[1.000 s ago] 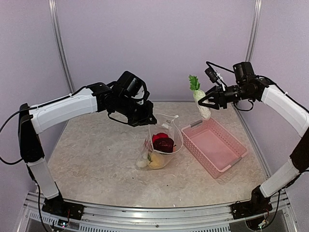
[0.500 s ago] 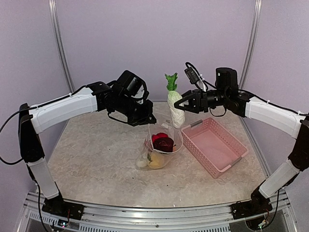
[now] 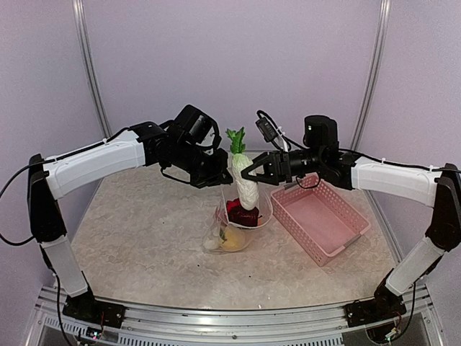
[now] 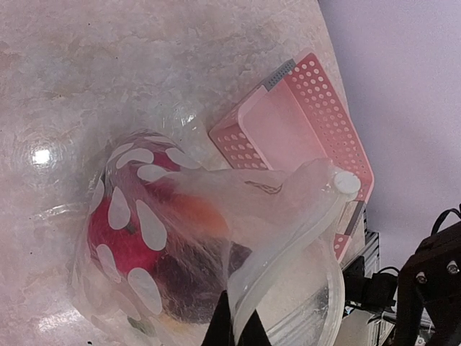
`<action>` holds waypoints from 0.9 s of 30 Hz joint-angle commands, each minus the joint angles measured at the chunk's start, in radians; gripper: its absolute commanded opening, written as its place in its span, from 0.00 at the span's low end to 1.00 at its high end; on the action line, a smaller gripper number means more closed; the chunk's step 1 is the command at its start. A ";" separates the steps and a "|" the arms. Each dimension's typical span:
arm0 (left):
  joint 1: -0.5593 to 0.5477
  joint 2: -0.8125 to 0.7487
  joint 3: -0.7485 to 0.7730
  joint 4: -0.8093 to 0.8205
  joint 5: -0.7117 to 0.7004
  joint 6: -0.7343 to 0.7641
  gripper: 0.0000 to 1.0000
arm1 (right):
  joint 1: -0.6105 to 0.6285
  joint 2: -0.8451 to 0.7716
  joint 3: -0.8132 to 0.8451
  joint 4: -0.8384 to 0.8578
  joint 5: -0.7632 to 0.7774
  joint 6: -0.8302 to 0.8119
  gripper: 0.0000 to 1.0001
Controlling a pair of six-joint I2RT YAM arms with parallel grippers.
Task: Place the food in the zip-top bag and seal the zipper
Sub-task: Place the fake vegetable in the zipper food storage bag.
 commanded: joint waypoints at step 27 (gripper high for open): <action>0.008 -0.001 -0.008 -0.002 -0.010 0.002 0.00 | 0.208 -0.060 0.272 -1.160 0.567 -1.244 0.56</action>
